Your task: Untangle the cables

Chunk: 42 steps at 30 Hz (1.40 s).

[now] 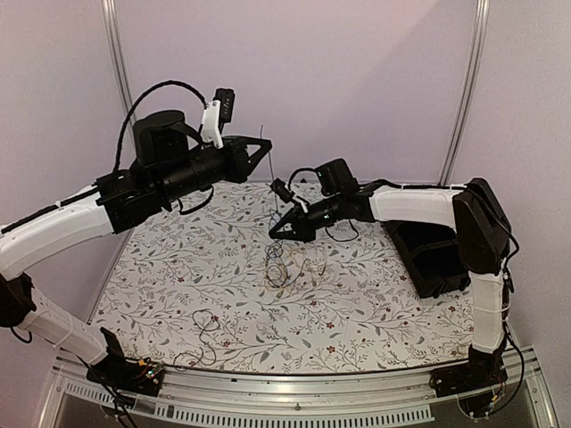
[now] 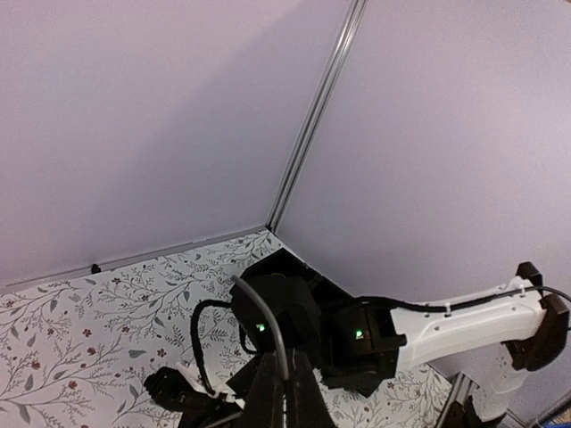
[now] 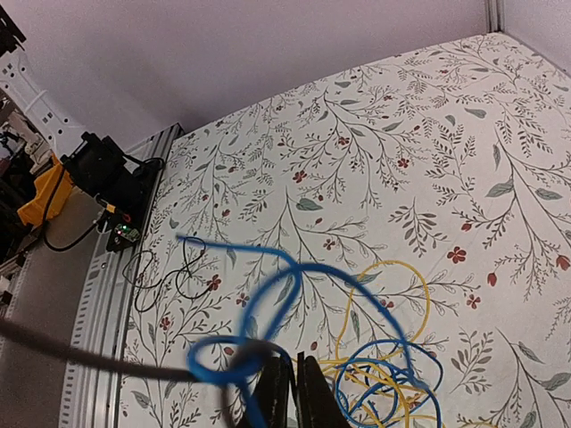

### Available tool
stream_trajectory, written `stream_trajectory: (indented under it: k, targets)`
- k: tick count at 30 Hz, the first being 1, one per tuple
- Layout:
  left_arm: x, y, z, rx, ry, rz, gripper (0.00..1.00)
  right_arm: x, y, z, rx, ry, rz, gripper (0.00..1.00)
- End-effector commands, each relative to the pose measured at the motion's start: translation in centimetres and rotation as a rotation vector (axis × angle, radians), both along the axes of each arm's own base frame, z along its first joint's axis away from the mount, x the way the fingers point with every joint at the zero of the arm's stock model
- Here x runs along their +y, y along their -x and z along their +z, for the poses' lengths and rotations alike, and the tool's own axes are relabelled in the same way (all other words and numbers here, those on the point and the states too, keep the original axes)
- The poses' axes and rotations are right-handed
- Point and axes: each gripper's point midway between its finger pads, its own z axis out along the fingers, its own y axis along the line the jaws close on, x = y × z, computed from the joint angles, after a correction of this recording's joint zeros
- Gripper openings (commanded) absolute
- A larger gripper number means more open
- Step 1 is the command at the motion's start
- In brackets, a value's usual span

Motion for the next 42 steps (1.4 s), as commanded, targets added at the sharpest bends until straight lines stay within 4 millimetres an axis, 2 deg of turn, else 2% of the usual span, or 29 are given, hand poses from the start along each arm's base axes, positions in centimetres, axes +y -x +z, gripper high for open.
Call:
stream_trajectory:
  k: [1,2,3,4,7,10,15,18,23,25,30,33,36,37,39,42]
  targets:
    - [0.0,2.3,7.9,-0.124,0.081,-0.069,0.0,0.6,-1.1,-3.8,0.071,0.026,-0.037,0.08]
    - [0.3,2.8,9.8,-0.158,0.084,-0.071,0.0,0.4,-1.5,-5.3,0.086,0.05,-0.051,0.08]
    - [0.5,3.3,11.6,-0.194,0.086,-0.075,0.0,0.2,-1.8,-6.2,0.104,0.064,-0.061,0.05]
    - [0.8,3.8,13.5,-0.23,0.091,-0.081,0.0,-0.1,-2.1,-8.0,0.148,0.089,-0.08,0.0]
    - [2.2,5.2,18.3,-0.32,0.103,-0.064,0.0,-1.1,-2.8,-11.7,0.245,0.139,-0.125,0.0]
    - [3.6,5.9,20.8,-0.374,0.111,-0.038,0.0,-2.0,-3.5,-14.1,0.267,0.19,-0.178,0.0]
    - [5.3,7.2,23.4,-0.434,0.127,-0.003,0.0,-3.6,-4.8,-16.1,0.346,0.217,-0.245,0.0]
    - [6.2,6.9,23.4,-0.438,0.115,0.049,0.0,-4.3,-5.2,-16.1,0.346,0.212,-0.243,0.1]
    - [5.5,6.1,21.3,-0.407,0.076,0.057,0.0,-5.4,-6.4,-16.9,0.315,0.271,-0.331,0.06]
    - [5.4,6.0,20.8,-0.403,0.074,0.056,0.0,-5.6,-6.4,-16.8,0.318,0.272,-0.334,0.0]
    - [5.5,5.7,20.1,-0.4,0.053,0.071,0.0,-6.2,-6.7,-16.9,0.309,0.284,-0.35,0.0]
    - [6.6,6.2,21.6,-0.428,0.055,0.097,0.0,-7.5,-7.7,-18.0,0.299,0.335,-0.421,0.0]
    - [8.6,7.6,24.7,-0.494,0.098,0.11,0.0,-8.5,-8.4,-18.8,0.296,0.369,-0.459,0.0]
    - [8.9,8.0,25.4,-0.511,0.11,0.109,0.0,-8.9,-8.6,-18.9,0.294,0.378,-0.474,0.05]
    - [9.3,8.3,26.3,-0.528,0.121,0.11,0.0,-9.2,-9.1,-18.7,0.287,0.382,-0.492,0.28]
    - [8.2,7.3,24.9,-0.506,0.093,0.117,0.0,-9.2,-9.3,-17.9,0.275,0.372,-0.488,0.32]
